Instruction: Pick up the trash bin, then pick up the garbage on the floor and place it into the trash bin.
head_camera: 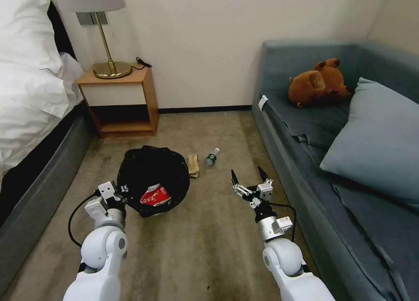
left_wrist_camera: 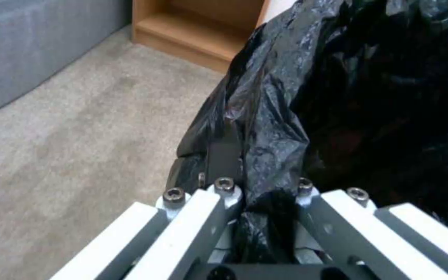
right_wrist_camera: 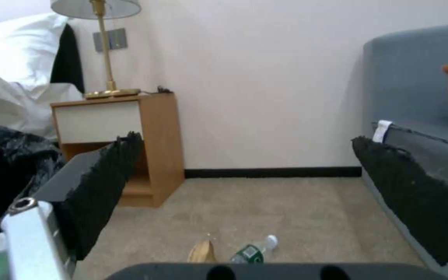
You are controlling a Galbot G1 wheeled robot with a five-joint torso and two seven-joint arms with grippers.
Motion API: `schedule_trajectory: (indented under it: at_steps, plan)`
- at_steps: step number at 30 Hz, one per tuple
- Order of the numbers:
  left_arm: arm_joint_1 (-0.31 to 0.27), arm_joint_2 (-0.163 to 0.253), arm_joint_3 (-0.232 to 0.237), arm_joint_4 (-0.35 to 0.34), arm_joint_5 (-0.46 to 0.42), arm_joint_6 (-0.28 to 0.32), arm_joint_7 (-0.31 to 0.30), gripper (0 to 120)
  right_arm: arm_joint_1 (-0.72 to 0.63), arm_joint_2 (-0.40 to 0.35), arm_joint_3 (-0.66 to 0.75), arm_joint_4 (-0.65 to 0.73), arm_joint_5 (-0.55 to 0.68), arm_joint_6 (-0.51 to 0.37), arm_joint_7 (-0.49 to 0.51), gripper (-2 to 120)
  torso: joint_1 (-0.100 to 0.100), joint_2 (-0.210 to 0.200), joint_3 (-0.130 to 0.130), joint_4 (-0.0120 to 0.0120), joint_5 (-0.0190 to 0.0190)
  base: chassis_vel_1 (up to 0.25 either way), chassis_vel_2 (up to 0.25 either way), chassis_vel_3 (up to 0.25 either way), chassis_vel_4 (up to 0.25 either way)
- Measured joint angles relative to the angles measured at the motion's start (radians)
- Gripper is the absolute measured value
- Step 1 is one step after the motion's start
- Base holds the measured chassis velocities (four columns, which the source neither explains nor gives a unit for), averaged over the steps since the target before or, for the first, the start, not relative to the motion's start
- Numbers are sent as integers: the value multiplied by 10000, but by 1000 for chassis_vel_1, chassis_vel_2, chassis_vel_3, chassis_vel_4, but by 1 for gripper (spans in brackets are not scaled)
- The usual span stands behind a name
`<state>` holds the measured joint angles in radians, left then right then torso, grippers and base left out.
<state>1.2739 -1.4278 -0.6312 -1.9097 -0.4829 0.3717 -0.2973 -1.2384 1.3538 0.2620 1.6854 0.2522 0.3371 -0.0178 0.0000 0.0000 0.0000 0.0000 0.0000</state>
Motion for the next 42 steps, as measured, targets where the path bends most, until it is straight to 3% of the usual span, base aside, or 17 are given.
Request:
schedule_trajectory:
  at_steps: [21, 31, 42]
  plan:
    - [74, -1, -2, -90, -48, 13, -7, 4, -45, 46, 24, -29, -93, 62, -7, 100, 0, 0, 0, 1, 0, -139, 136, 137, -136]
    - [-233, 345, 93, 219, -342, 9, -63, 4, -3, 118, 259, -135, -338, 103, 11, 100, 1, 0, 1, 0, 0, -125, 120, 113, -128]
    - [178, 143, -155, -322, -224, 122, -148, 4, 77, 163, 17, -280, -371, 302, -218, 100, 0, 0, 0, 1, 0, -15, 22, 14, -18]
